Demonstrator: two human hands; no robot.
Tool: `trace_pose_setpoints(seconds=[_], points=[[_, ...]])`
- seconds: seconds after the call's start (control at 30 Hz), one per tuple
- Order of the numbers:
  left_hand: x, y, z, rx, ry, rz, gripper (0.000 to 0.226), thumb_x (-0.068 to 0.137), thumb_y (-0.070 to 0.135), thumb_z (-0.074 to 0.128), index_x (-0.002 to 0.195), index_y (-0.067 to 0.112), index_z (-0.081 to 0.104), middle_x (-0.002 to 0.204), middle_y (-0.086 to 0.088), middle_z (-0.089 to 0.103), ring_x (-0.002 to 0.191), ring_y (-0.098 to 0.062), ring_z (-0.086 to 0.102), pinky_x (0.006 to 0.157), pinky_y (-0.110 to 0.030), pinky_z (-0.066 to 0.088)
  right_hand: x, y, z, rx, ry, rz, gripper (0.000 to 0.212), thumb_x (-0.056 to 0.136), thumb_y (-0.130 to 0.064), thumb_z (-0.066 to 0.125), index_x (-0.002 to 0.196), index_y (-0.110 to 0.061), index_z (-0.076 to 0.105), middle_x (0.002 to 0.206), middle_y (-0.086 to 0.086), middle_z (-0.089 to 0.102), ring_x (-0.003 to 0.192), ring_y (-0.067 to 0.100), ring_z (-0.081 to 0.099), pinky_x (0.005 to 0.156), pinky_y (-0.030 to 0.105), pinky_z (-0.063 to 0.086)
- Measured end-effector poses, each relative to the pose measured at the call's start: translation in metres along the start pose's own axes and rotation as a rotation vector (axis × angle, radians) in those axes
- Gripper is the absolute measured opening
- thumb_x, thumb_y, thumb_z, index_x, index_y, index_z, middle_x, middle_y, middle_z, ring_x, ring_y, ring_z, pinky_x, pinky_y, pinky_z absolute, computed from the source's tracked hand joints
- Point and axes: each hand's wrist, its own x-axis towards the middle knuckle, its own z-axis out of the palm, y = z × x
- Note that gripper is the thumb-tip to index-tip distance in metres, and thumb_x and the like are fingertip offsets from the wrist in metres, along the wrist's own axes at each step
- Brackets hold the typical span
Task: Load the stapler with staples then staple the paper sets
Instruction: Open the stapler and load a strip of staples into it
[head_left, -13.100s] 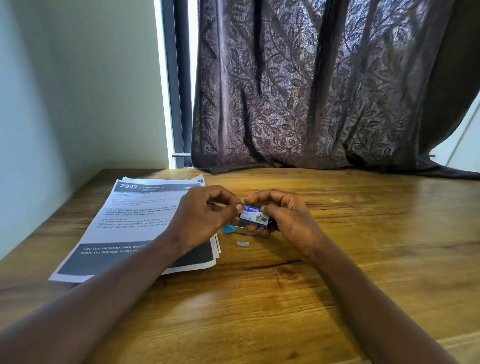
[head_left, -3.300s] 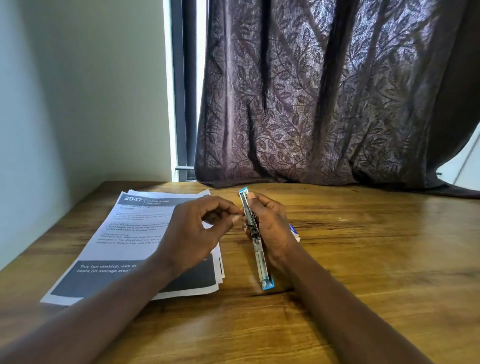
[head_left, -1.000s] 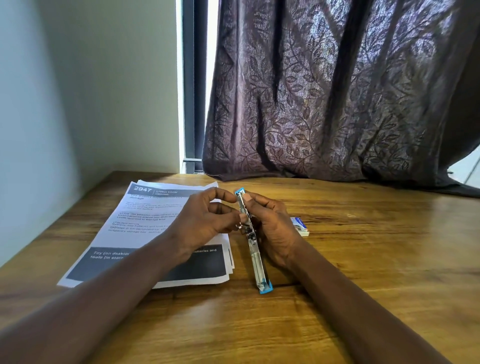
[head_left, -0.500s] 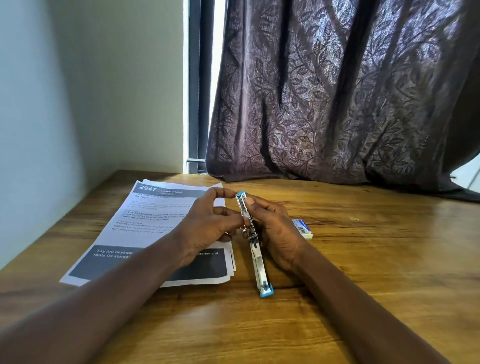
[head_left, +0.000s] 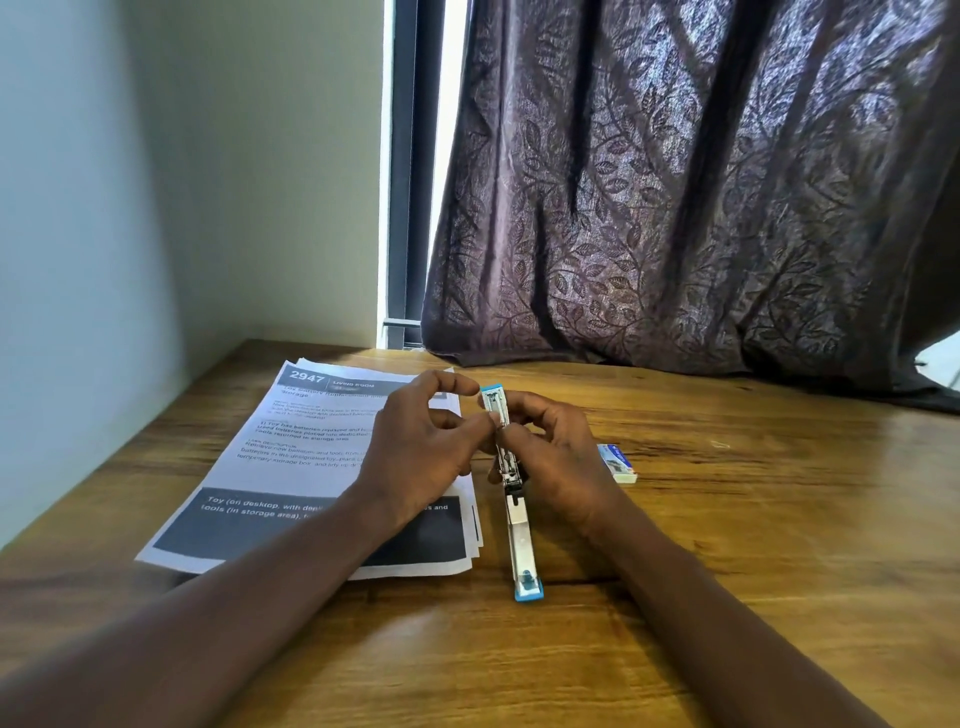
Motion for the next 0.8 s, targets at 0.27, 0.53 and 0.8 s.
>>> trace_pose_setpoints(seconds=[0.27,0.53,0.8], points=[[-0.001,0.002,-0.001,-0.087,-0.135,0.038,0.023,0.094,0.018,0.071,0.117,0.017,0.067,0.080,-0.004,0.078,0.057,-0.006,0.069,0.056,-0.021,0.054,0.001,0.000,-0.004,0.019,0.143,-0.040,0.013,0.095,-0.004,0.062,0.104,-0.001,0.071,0.081,0.027,0.067,0.069,0.024,0.062,0.060,0.034,0.056],[0.000,-0.004,-0.007,-0.145,-0.459,0.074,0.059,0.083,0.024,0.083,0.135,0.033,0.056,0.110,-0.003,0.069,0.097,-0.020,0.071,0.079,-0.035,0.063,0.006,-0.002,-0.016,0.043,0.250,0.021,0.016,0.099,-0.005,0.055,0.102,0.004,0.067,0.074,0.021,0.062,0.062,0.027,0.056,0.050,0.031,0.051],[0.001,-0.011,0.003,-0.009,-0.204,0.152,0.024,0.084,0.026,0.082,0.104,0.028,0.070,0.093,0.007,0.072,0.068,-0.012,0.071,0.062,-0.024,0.056,0.007,-0.003,-0.017,0.210,0.213,0.171,0.022,0.097,-0.008,0.061,0.101,0.013,0.062,0.082,0.021,0.068,0.071,0.032,0.063,0.057,0.036,0.060]])
